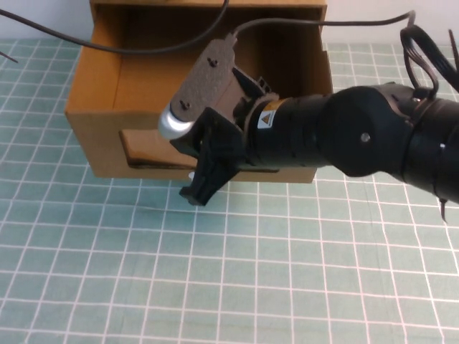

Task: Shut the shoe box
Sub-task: Close the shoe box with your right arm

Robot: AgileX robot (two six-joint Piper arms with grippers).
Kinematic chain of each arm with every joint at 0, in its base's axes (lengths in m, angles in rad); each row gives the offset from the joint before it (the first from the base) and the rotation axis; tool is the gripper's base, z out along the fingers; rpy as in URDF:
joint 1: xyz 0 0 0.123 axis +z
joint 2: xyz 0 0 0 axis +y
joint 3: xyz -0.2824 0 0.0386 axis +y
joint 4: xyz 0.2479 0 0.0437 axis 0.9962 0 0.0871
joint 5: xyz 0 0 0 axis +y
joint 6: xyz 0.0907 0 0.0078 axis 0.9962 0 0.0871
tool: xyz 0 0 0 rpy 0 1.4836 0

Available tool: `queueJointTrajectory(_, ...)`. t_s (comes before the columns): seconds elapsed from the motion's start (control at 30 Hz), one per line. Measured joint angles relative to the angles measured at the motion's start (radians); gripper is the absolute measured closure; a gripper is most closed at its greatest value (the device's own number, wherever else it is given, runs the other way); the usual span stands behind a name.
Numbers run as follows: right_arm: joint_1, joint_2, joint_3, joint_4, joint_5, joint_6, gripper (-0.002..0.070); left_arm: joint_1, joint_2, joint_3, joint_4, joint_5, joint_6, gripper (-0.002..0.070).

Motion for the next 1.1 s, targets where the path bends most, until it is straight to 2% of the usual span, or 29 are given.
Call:
queueJointTrajectory(0.27, -0.054, 0.069, -0.107, 0.015, -0.006, 0.002, 0.0690, 0.000, 0.008, -0.002, -0.010, -0.018, -0.070, 0.0680)
queueJointTrajectory(0.57, -0.134, 0.197, -0.244, 0.048, -0.046, -0.003, 0.0690, 0.000, 0.010, -0.002, -0.018, -0.022, -0.075, 0.0680)
queueJointTrajectory(1.1, -0.194, 0.367, -0.507, 0.075, 0.007, -0.023, 0.0690, 0.000, 0.012, -0.002, -0.018, -0.030, -0.075, 0.0680)
